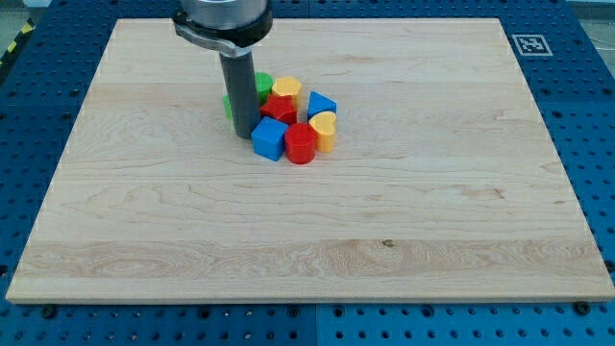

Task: Separate the green star from the group of blocks

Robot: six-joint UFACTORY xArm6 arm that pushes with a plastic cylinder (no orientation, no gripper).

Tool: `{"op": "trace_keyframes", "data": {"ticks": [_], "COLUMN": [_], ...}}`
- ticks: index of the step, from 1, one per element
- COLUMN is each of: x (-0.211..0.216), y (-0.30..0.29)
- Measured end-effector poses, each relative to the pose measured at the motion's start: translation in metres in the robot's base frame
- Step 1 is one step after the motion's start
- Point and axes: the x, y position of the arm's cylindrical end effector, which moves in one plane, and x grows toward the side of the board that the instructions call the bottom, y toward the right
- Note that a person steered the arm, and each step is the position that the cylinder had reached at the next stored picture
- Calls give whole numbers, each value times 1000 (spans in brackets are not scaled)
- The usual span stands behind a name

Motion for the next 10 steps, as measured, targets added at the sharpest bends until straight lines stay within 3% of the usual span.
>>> {"op": "trace_keyframes", "data": {"ticks": [7, 8, 10], "x": [-27, -39, -12], "y": [27, 3, -5]}}
